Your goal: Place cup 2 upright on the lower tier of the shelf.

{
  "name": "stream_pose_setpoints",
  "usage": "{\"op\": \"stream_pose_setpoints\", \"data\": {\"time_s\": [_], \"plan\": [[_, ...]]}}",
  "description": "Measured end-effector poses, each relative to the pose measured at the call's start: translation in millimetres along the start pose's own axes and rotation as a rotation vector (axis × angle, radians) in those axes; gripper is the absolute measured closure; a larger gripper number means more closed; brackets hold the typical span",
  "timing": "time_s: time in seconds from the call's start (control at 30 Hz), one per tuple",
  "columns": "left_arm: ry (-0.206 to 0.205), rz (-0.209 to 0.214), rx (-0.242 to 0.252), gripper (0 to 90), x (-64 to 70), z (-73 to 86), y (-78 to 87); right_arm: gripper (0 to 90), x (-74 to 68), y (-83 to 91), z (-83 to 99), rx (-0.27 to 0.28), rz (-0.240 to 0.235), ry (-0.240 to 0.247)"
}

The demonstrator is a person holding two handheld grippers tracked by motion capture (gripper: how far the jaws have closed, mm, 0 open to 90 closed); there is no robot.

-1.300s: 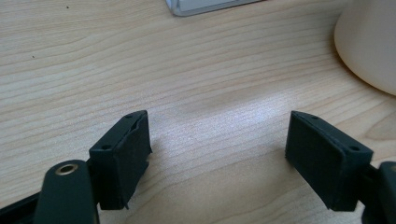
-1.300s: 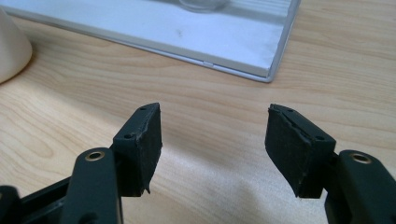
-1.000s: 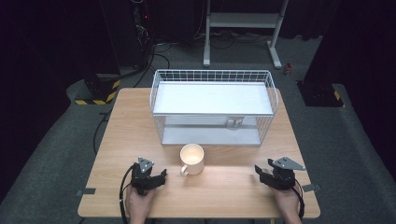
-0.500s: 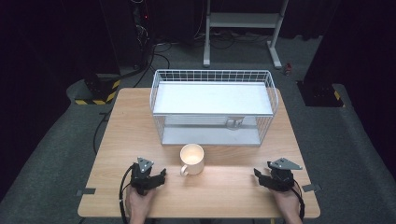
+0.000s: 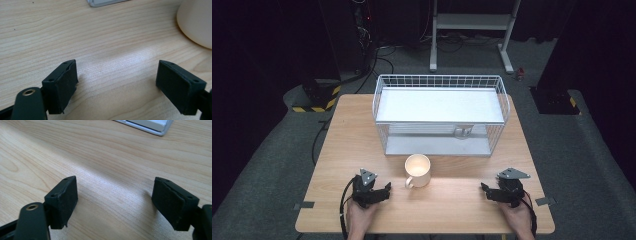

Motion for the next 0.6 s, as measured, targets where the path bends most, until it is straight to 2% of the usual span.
{"op": "stream_pose_setpoints", "data": {"time_s": [0.07, 0.13, 0.23, 0.3, 0.5, 0.6], "plan": [[0.016, 0.015, -0.008, 17.4, -0.1, -1.2, 0.0, 18.8, 0.5, -0.9, -0.6, -0.003, 0.006, -0.003], [0.014, 0.029, -0.016, 16.6, -0.4, -1.7, 0.4, 18.8, 0.7, -1.1, -0.7, -0.004, 0.007, -0.004], [0.025, 0.058, -0.001, 15.2, 2.2, -4.2, 1.5, 18.8, 0.7, -1.1, -0.7, -0.004, 0.007, -0.004], [0.015, 0.081, 0.010, 15.1, 7.9, -5.7, 3.9, 18.8, 0.8, -1.1, -0.6, -0.003, 0.008, -0.003], [-0.012, 0.113, -0.012, 14.7, 23.9, 0.0, 6.8, 18.8, 0.9, -1.1, -0.6, -0.004, 0.008, -0.002], [0.007, 0.159, -0.005, 14.8, 30.4, 0.7, 11.2, 18.8, 1.2, -1.2, -0.6, -0.003, 0.009, 0.002]]}}
Point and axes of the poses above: each handheld gripper's, and its own axes: y roughly backward along the jaws, z roughly out of its underside, x roughly to its right, the point moved 8 cm from there along -y, roughly forward along the jaws, and after that the axes turned 3 degrees about z, right-handed, at the moved point
